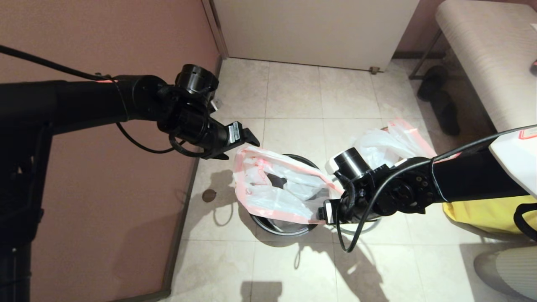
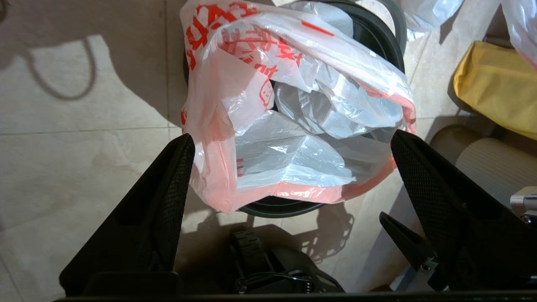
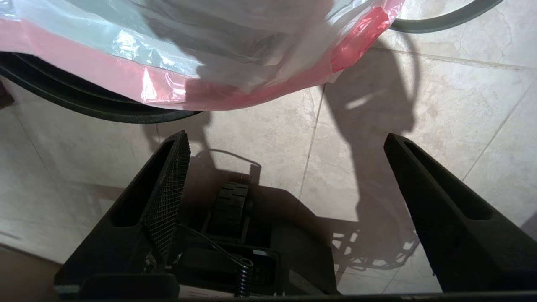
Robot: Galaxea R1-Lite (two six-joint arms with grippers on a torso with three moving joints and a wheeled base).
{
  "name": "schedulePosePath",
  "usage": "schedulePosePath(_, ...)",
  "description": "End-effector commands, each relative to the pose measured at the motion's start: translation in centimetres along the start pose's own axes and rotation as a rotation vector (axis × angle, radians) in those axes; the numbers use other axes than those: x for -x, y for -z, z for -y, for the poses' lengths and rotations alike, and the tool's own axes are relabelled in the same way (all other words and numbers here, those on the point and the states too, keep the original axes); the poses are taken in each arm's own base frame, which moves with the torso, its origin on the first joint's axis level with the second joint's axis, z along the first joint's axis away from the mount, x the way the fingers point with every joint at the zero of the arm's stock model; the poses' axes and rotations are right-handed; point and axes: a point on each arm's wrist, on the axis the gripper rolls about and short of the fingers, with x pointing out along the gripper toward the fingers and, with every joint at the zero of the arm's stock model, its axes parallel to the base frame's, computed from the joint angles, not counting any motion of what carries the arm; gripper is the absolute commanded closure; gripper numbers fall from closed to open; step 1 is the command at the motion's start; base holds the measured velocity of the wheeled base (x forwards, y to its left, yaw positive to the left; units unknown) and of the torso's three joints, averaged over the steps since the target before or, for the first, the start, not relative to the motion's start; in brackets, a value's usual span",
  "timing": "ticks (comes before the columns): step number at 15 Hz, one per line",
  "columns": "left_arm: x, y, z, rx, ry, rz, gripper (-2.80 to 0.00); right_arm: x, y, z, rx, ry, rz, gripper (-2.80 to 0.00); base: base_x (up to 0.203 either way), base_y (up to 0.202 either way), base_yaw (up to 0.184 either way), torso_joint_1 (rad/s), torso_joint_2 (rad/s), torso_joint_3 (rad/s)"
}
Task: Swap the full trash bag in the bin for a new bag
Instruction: Put the new garbage bag on the trash can
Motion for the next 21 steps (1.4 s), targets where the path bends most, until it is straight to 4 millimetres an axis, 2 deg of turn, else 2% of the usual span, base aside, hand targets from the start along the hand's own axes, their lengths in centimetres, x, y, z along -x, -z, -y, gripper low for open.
schedulePosePath(1,1.7,-0.3,0.2,-0.001,-0.014,0.034,-2.8,0.0,0.1,0.1,0.0,0.002,-0.005,-2.8,0.0,0.0,0.0,0.0,0.0,0.0)
schedulePosePath(3,2.9,-0.3,0.4,-0.006,-0.006,0.047,-2.8,-0.2,0.4,0.3,0.003,0.008,-0.017,-2.8,0.0,0.0,0.0,0.0,0.0,0.0)
schedulePosePath(4,2.9,-0.1,0.5,-0.028,-0.007,0.035,-2.8,-0.2,0.5,0.3,0.019,0.01,-0.02,-2.8,0.0,0.0,0.0,0.0,0.0,0.0)
schedulePosePath(5,2.7,0.1,0.6,-0.05,-0.003,0.024,0.0,-0.3,0.7,0.3,0.039,0.012,-0.028,-0.12,0.0,0.0,0.0,0.0,0.0,0.0)
schedulePosePath(6,2.2,0.2,0.6,-0.055,-0.006,0.013,0.0,-0.4,0.7,0.4,0.04,0.014,-0.027,0.0,0.0,0.0,0.0,0.0,0.0,0.0)
schedulePosePath(9,-0.5,1.0,0.0,-0.099,-0.036,-0.059,0.0,-0.7,0.3,0.6,0.043,0.011,-0.008,0.0,0.0,0.0,0.0,0.0,0.0,0.0)
schedulePosePath(12,-4.4,1.6,-1.0,-0.102,-0.053,-0.1,0.0,-2.2,-0.3,0.1,0.057,-0.017,0.071,0.0,0.0,0.0,0.0,0.0,0.0,0.0)
schedulePosePath(14,-5.8,1.9,-1.3,-0.102,-0.059,-0.105,0.0,-3.9,-0.1,0.2,0.059,-0.007,0.067,0.0,0.0,0.0,0.0,0.0,0.0,0.0)
schedulePosePath(16,-6.0,1.9,-1.4,-0.101,-0.061,-0.102,0.0,-6.0,0.0,0.5,0.053,0.03,0.065,0.0,0.0,0.0,0.0,0.0,0.0,0.0)
schedulePosePath(18,-6.2,2.0,-1.3,-0.103,-0.06,-0.105,0.0,-6.2,-0.3,0.6,0.044,0.037,0.09,0.0,0.0,0.0,0.0,0.0,0.0,0.0)
schedulePosePath(21,-8.5,2.1,-2.4,-0.089,-0.111,-0.079,0.0,-6.6,-0.6,1.0,0.033,0.04,0.111,0.0,0.0,0.0,0.0,0.0,0.0,0.0)
